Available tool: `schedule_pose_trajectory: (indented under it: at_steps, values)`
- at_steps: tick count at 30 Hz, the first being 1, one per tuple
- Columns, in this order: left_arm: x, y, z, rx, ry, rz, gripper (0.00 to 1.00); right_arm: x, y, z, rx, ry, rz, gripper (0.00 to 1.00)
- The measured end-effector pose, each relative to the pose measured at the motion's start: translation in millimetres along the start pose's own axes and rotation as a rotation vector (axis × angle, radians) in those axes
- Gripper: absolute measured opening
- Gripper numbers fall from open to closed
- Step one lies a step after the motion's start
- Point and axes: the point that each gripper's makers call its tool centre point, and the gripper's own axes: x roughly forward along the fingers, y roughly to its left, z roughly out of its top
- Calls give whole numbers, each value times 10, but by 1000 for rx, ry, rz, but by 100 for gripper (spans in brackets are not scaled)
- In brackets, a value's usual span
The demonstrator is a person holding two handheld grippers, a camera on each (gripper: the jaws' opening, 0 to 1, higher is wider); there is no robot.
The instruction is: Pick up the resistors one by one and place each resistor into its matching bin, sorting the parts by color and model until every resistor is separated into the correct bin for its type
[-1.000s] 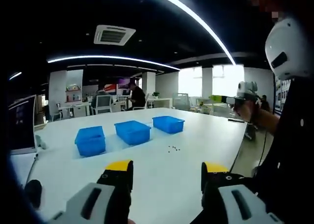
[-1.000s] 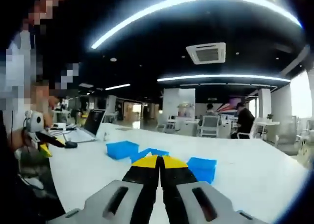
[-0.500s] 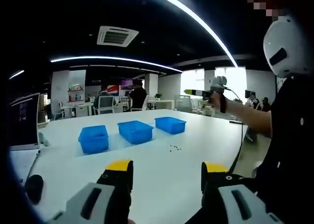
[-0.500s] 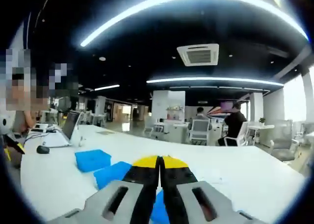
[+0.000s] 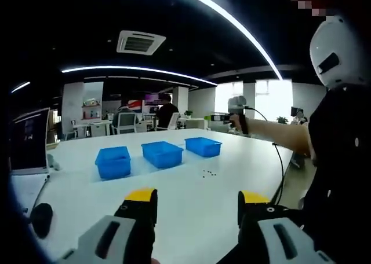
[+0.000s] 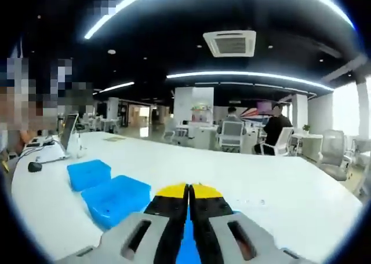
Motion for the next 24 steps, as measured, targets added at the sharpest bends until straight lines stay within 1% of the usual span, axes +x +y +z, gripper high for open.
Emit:
schedule_pose_trajectory:
  at_steps: [1, 2, 5, 9, 11, 14, 17, 23, 24]
  values:
    - [0, 0, 1, -1, 0, 0, 57, -10, -10, 2, -14, -1, -7, 9]
    - [3, 2, 2, -2, -1, -1, 57, -20, -11, 13, -17, -6, -9, 13]
    - [19, -1, 1, 0, 2, -2, 57, -75, 0, 59, -20, -22, -8, 20]
    - [51, -20, 17, 3, 2, -11, 57, -198, 60, 103, -28, -37, 4, 24]
    - [64, -25, 21, 5, 2, -13, 57, -299, 126, 102, -30, -44, 20, 27]
    - [79, -28, 20, 8, 4, -16, 57, -523, 242, 47, -37, -50, 49, 30]
    - [96, -26, 23, 9, 5, -20, 57, -783, 366, 36, -37, -73, 83, 31]
    - [149, -33, 34, 13, 7, -27, 57, -1319, 552, 6, -28, -113, 119, 32]
    - [157, -36, 36, 13, 7, -27, 57, -1380, 568, -4, -23, -116, 121, 32]
